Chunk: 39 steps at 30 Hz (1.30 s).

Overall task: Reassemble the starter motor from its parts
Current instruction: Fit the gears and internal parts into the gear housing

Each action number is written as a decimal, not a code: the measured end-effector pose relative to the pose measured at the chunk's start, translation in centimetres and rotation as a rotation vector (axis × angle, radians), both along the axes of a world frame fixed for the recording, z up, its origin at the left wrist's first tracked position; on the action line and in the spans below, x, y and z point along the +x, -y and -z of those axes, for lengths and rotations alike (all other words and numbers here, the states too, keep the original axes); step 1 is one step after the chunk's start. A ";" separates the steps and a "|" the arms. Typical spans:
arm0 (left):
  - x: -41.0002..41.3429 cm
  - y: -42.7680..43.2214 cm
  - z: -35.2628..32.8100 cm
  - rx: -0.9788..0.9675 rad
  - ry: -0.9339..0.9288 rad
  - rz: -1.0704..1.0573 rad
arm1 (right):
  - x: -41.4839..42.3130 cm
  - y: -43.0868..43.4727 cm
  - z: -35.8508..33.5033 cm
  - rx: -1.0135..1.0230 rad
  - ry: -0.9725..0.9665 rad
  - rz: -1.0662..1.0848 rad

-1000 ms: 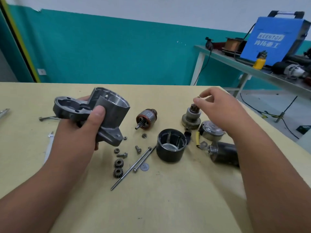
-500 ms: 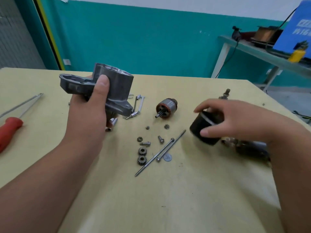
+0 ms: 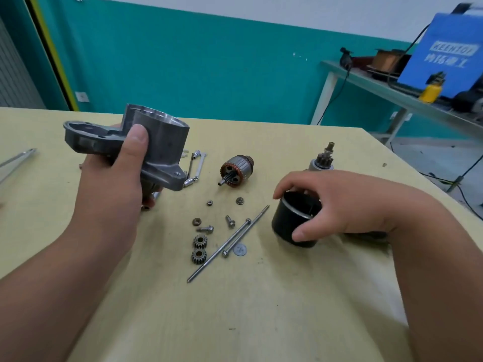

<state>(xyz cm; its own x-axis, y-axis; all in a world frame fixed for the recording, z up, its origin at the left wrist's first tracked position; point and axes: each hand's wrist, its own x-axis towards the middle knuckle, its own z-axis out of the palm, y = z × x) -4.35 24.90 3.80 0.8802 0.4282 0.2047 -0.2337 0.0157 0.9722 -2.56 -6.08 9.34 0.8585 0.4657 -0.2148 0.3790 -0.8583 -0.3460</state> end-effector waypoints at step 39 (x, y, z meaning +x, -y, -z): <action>3.0 -2.1 3.0 -0.053 -0.025 0.056 | 4.3 7.8 3.3 0.211 0.041 0.788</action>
